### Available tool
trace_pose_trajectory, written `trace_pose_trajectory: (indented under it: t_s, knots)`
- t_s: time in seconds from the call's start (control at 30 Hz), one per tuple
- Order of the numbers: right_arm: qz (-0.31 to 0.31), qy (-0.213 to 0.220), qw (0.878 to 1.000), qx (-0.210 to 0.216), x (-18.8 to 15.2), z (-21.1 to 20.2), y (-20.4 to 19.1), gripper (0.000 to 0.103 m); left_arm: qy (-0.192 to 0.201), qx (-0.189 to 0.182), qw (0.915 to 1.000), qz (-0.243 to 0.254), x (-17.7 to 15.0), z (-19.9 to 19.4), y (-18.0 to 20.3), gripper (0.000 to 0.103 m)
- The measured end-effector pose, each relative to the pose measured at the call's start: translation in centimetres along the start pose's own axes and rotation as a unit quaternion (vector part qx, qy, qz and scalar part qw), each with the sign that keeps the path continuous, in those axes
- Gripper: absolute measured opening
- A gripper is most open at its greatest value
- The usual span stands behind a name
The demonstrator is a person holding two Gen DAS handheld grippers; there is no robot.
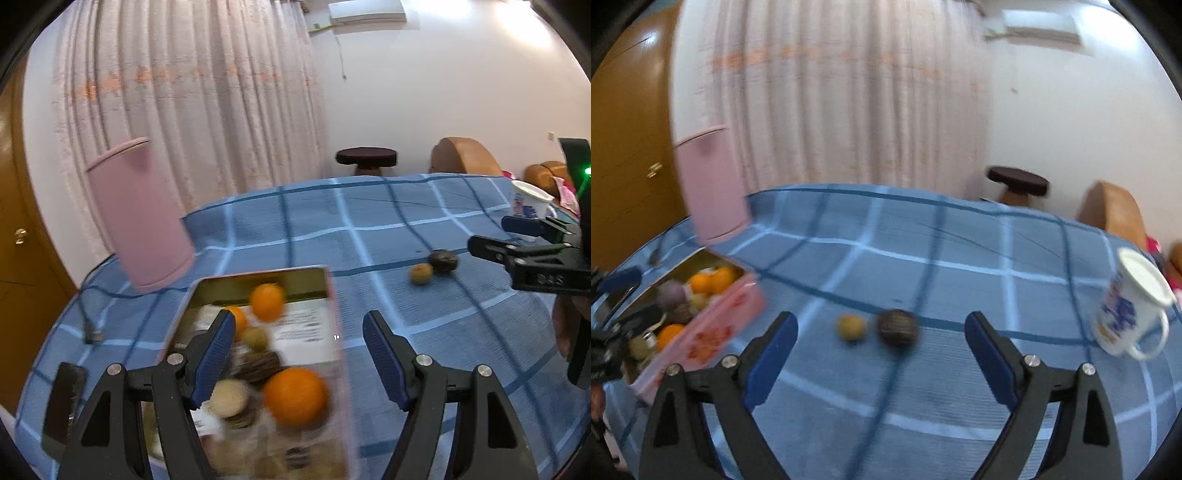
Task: Organize fruits
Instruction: 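Grasp the dark brown round fruit with the right tool while the left tool grasps the yellow fruit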
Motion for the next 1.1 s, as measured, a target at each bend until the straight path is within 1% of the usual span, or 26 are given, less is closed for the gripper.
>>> trace_pose_trajectory:
  t_s: [0.07,0.13,0.2,0.27,0.33,0.37,0.4,0.47,0.57,0.6,0.67,0.7,0.77,0.87,0.93,1.03,1.1]
  knots:
    - [0.010,-0.005,1.000,-0.009,0.2,0.4,1.0,0.094,-0.001,-0.013,0.9999,0.001,0.5,0.3,1.4,0.073]
    - [0.015,-0.011,1.000,-0.006,0.4,0.9,1.2,0.092,-0.001,-0.024,0.9997,0.005,0.9,0.7,2.8,0.073]
    - [0.016,-0.024,1.000,0.002,0.4,1.8,1.0,0.083,-0.003,-0.027,0.9996,0.012,1.3,1.2,4.0,0.073]
    - [0.016,-0.039,0.999,0.005,0.4,2.7,0.7,0.076,-0.006,-0.024,0.9995,0.017,1.5,1.7,4.7,0.073]
    - [0.019,-0.058,0.998,0.012,0.2,3.8,0.6,0.074,-0.008,-0.021,0.9994,0.025,1.5,2.1,5.3,0.073]
    - [0.022,-0.064,0.998,0.015,0.0,4.2,0.6,0.073,-0.008,-0.018,0.9994,0.028,1.4,2.3,5.3,0.073]
    - [0.026,-0.069,0.997,0.017,-0.1,4.7,0.7,0.069,-0.011,-0.014,0.9994,0.029,1.3,2.6,5.3,0.073]
    - [0.038,-0.081,0.996,0.026,-0.3,5.5,1.0,0.067,-0.015,-0.003,0.9995,0.029,1.1,3.0,4.7,0.073]
    - [0.055,-0.097,0.993,0.032,-0.9,6.4,1.6,0.061,-0.026,-0.003,0.9995,0.015,0.8,3.6,3.8,0.073]
    - [0.059,-0.101,0.992,0.037,-1.1,6.6,1.7,0.058,-0.025,0.007,0.9995,0.016,0.8,3.7,3.4,0.073]
    - [0.064,-0.115,0.990,0.052,-1.5,7.0,1.6,0.057,-0.024,0.019,0.9994,0.017,0.8,3.9,2.9,0.073]
    - [0.067,-0.123,0.988,0.061,-1.8,7.3,1.4,0.053,-0.026,0.027,0.9992,0.015,0.8,4.2,2.5,0.073]
    - [0.067,-0.121,0.988,0.070,-1.8,7.3,1.1,0.046,-0.033,0.034,0.9988,0.006,0.8,4.4,1.9,0.073]
    - [0.060,-0.120,0.988,0.071,-1.9,7.1,1.0,0.046,-0.027,0.027,0.9993,0.003,1.3,3.9,2.3,0.073]
    - [0.064,-0.112,0.989,0.070,-1.8,6.7,1.3,0.045,-0.020,0.015,0.9996,0.010,1.8,3.5,3.5,0.073]
    - [0.060,-0.089,0.994,0.034,-1.4,5.7,2.5,0.046,-0.019,-0.011,0.9996,0.019,2.6,3.7,5.7,0.073]
    - [0.063,-0.076,0.995,0.016,-1.3,4.8,3.7,0.045,-0.030,-0.029,0.9988,0.025,2.9,4.5,7.4,0.073]
Point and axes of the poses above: each gripper's, at about its wrist camera, not at the fingertips, and z roughly the way its jaws point, y to its right, x to its top, the point moved 7 cm from there along z, roughly the way its jaws point, and after that the axes turned 6 degrees about x, right-handed, at the moved point
